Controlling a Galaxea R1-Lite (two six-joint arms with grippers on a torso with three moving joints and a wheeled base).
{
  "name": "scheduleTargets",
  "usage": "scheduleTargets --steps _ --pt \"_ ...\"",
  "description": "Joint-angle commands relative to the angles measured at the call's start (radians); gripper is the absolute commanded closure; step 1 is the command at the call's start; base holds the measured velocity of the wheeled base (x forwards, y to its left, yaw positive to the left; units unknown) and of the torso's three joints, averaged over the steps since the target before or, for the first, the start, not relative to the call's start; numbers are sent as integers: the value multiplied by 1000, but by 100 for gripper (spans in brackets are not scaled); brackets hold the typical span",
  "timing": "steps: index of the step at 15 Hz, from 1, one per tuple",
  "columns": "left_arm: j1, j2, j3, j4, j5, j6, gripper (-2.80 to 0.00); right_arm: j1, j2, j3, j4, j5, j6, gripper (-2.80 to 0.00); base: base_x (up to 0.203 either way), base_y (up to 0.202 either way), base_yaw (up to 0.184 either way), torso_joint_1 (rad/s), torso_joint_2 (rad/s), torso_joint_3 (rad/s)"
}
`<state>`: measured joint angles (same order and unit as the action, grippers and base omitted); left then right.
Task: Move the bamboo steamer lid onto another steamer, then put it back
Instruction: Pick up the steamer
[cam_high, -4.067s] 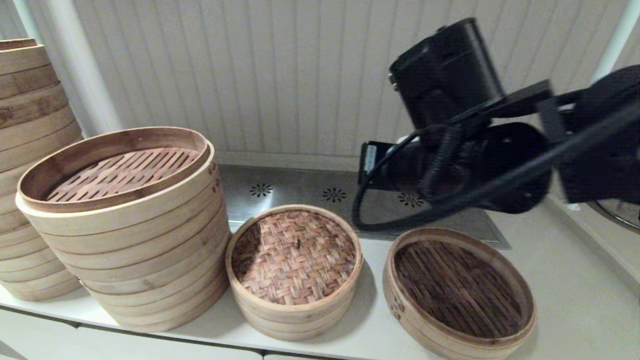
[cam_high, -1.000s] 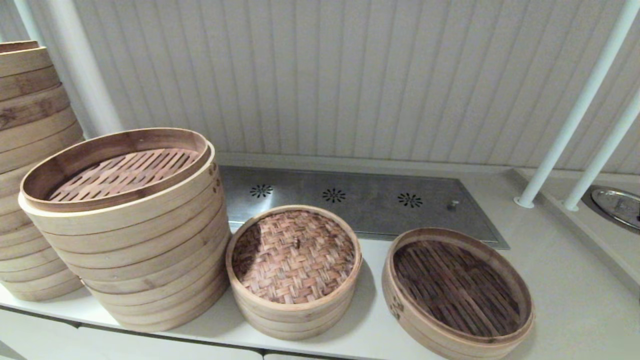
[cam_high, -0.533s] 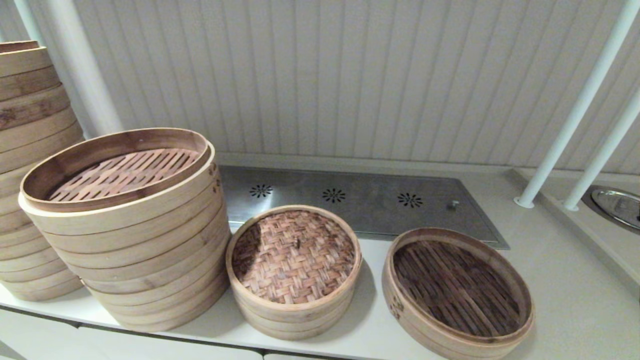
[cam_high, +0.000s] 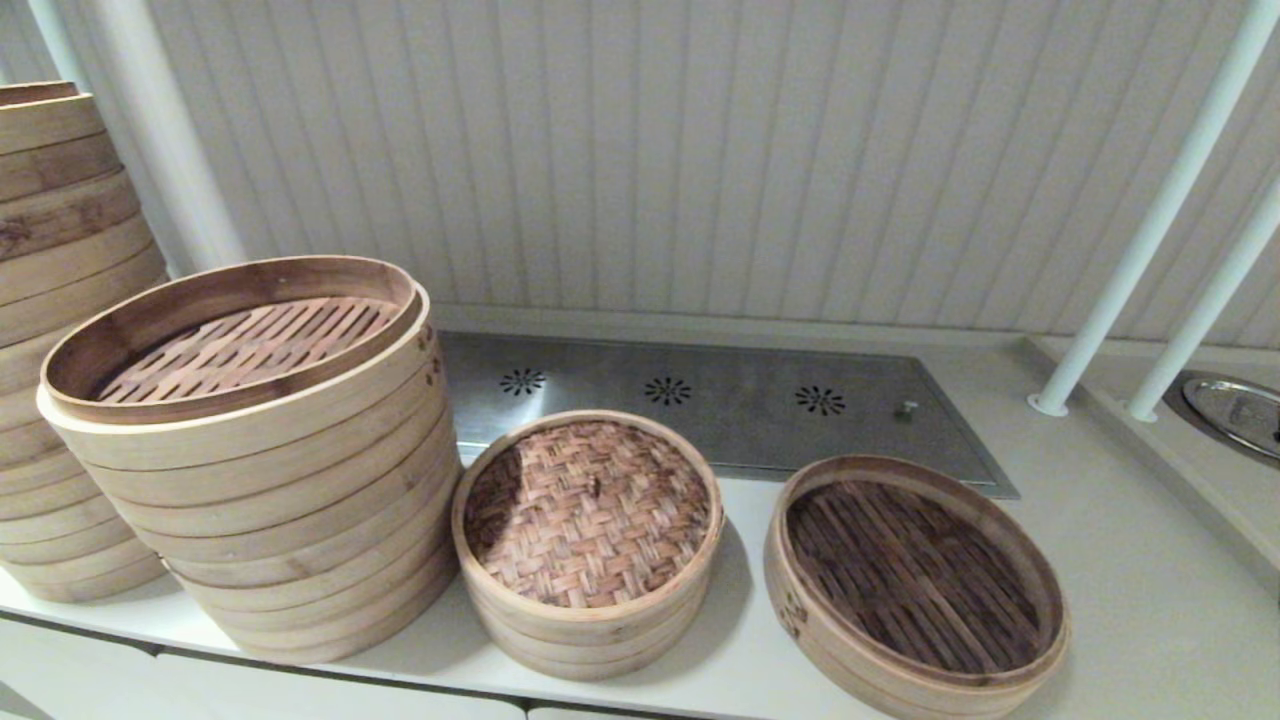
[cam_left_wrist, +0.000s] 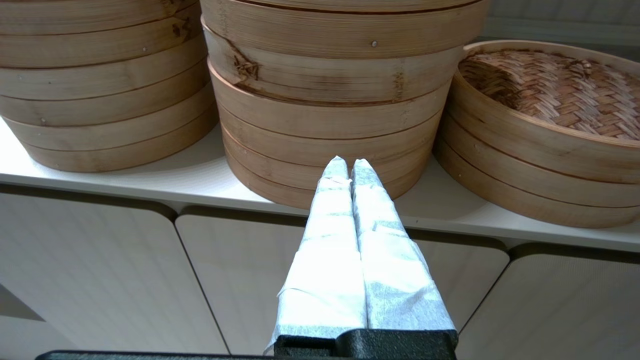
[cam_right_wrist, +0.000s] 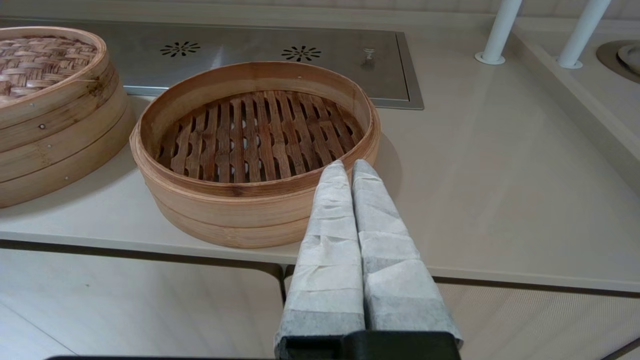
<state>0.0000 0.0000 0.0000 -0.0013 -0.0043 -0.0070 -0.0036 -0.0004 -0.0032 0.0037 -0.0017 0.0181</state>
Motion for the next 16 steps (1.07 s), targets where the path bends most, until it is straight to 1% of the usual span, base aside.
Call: scheduleTargets --steps 1,2,3,5,6,7,11,14,16 --pt "0 0 0 0 0 -1 0 1 2 -3 5 -1 -1 0 0 0 0 0 0 0" --pt "0 0 0 0 0 -1 0 1 2 -7 4 2 -3 0 0 0 0 0 0 0" --pt "0 0 0 0 1 -1 0 1 4 -39 9 7 -2 0 0 0 0 0 0 0" --pt "0 0 0 0 0 -1 0 0 34 -160 56 40 -2 0 0 0 0 0 0 0" --pt "0 0 0 0 0 -1 0 0 71 -230 91 67 -2 0 0 0 0 0 0 0" --pt "0 0 0 0 0 -1 0 0 127 -272 106 89 -1 0 0 0 0 0 0 0" --pt "0 0 0 0 1 -1 0 0 417 -482 115 152 -2 0 0 0 0 0 0 0" --pt "0 0 0 0 0 -1 0 5 678 -662 116 210 4 0 0 0 0 0 0 0" --pt "0 0 0 0 0 -1 0 37 860 -798 117 245 27 0 0 0 0 0 0 0"
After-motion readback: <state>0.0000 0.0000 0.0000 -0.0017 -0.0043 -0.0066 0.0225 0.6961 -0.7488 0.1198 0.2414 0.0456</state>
